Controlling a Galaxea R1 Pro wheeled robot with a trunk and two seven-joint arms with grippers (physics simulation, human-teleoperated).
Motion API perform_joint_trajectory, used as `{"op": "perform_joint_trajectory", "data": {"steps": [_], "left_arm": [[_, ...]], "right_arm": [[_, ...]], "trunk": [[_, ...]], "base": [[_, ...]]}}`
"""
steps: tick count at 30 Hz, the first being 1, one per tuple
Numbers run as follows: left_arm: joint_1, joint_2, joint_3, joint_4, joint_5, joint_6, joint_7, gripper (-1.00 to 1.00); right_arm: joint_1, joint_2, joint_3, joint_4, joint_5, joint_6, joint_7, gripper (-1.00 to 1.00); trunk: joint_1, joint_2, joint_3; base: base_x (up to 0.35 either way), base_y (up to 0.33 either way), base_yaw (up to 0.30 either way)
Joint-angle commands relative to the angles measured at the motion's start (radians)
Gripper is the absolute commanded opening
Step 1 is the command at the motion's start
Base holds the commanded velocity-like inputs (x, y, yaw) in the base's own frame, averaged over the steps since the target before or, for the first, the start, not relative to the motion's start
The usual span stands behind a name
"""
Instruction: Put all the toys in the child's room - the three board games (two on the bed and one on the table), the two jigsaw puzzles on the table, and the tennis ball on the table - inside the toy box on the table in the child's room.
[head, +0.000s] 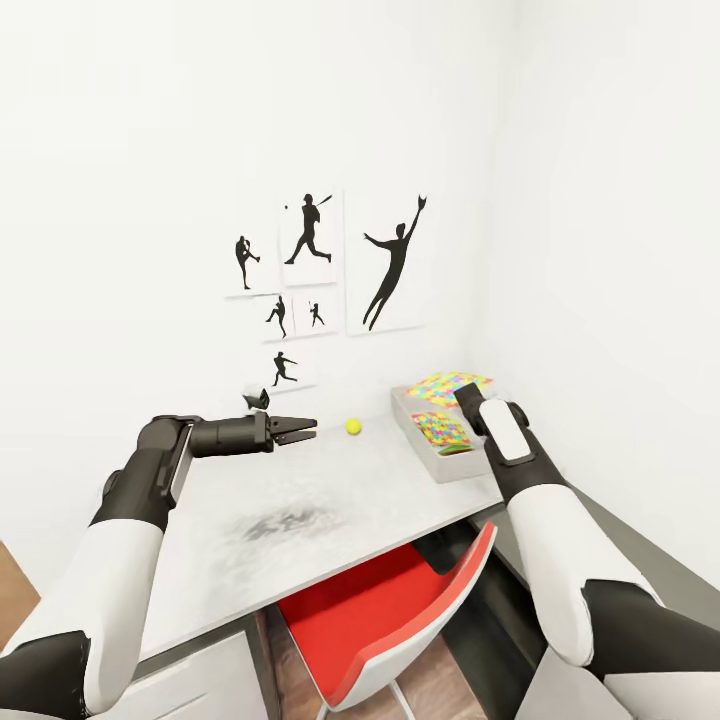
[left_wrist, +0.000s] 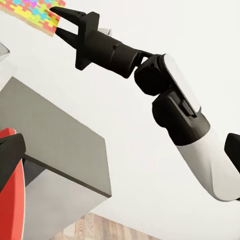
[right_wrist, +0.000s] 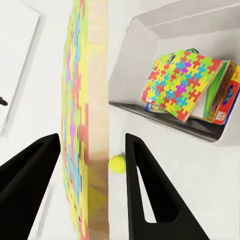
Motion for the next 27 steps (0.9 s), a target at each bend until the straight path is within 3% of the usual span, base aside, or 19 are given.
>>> {"op": "perform_joint_trajectory", "data": {"steps": [1,9,13,15,17,24,27], "left_arm": [[-0.001,0.000,0.002,-0.001,-0.010,0.011,-0.009,1.00],[-0.001,0.000,0.002,-0.001,-0.010,0.010,-0.009,1.00],[-0.001,0.000,0.002,-0.001,-0.010,0.010,-0.009,1.00],[-0.001,0.000,0.002,-0.001,-0.010,0.010,-0.009,1.00],[-0.001,0.000,0.002,-0.001,-0.010,0.010,-0.009,1.00],[-0.001,-0.001,0.002,-0.001,-0.010,0.010,-0.009,1.00],[-0.001,-0.001,0.002,-0.001,-0.011,0.010,-0.009,1.00]], "right_arm": [[-0.001,0.001,-0.005,0.018,-0.003,0.005,0.011,-1.00],[-0.004,-0.005,-0.009,0.061,-0.010,0.054,0.026,-1.00],[-0.005,-0.020,-0.027,0.064,-0.081,0.109,0.045,-1.00],[-0.005,-0.042,-0.032,0.064,-0.124,0.139,0.054,-1.00],[-0.005,-0.052,-0.034,0.064,-0.143,0.152,0.058,-1.00],[-0.005,-0.061,-0.038,0.062,-0.161,0.160,0.061,-1.00],[-0.005,-0.061,-0.063,0.063,-0.162,0.158,0.063,-1.00]], "trunk": [[0.001,-0.002,-0.001],[0.001,-0.002,-0.001],[0.001,-0.002,-0.001],[0.001,-0.002,-0.001],[0.001,-0.002,-0.001],[0.001,-0.002,-0.001],[0.001,-0.002,-0.001]], "base": [[0.046,0.000,0.000],[0.086,0.000,0.000],[0.033,0.000,0.000],[0.010,0.000,0.000],[0.005,0.000,0.000],[0.001,0.000,0.000],[0.012,0.000,0.000]]}}
